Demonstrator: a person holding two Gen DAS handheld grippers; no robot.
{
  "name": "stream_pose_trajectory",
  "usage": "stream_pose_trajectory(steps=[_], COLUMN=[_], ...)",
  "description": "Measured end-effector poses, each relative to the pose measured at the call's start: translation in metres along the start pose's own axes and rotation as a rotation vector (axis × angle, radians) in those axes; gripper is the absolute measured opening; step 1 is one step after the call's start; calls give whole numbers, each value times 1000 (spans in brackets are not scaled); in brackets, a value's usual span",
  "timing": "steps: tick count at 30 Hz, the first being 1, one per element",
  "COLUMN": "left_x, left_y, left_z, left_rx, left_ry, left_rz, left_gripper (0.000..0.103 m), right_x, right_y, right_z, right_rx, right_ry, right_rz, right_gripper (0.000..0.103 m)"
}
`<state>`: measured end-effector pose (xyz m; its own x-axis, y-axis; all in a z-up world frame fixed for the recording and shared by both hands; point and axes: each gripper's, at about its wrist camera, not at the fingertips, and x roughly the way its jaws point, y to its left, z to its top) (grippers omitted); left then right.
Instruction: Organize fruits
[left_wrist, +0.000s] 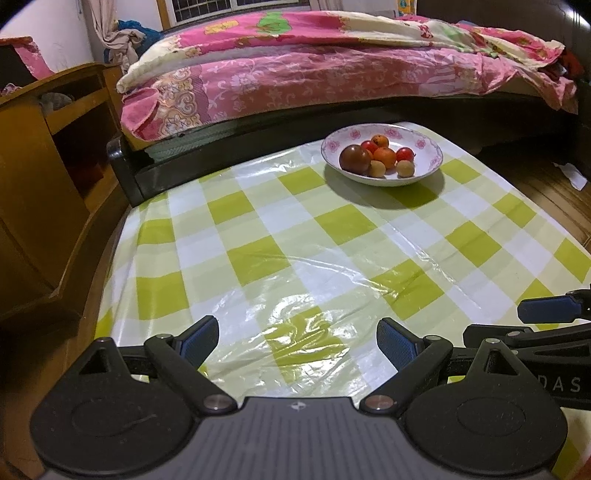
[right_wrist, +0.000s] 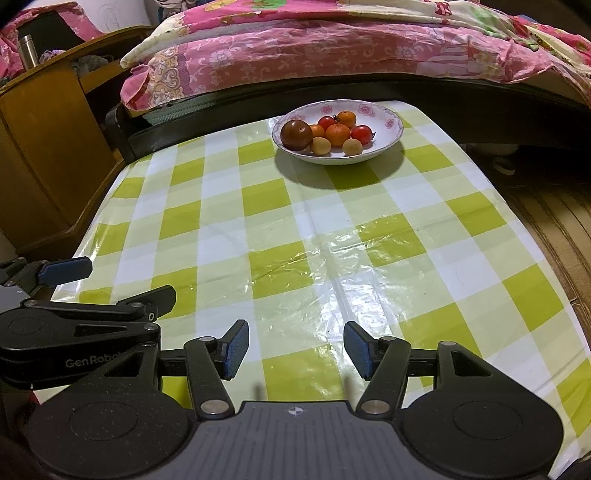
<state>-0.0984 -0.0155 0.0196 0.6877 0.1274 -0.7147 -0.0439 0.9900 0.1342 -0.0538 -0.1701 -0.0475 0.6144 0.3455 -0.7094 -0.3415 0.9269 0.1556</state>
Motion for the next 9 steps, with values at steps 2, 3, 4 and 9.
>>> stream_pose_trajectory(steps=[2,3,4,9], left_x=[0,0,1,1], left_y=[1,2,2,2], left_z=[1,1,1,1], left_rx=[-5,-7,-7,-12], left_ry=[-2,0,5,5], left_rz=[-1,-6,-10,-3], left_gripper=[99,99,100,100], right_x=[0,-1,0,0], right_y=[0,0,0,-2], right_z=[0,0,0,1], right_rx=[1,2,3,6], right_ry=[-3,-4,-3,-3], right_rz=[-3,-4,-6,-8], right_gripper=[55,55,55,56])
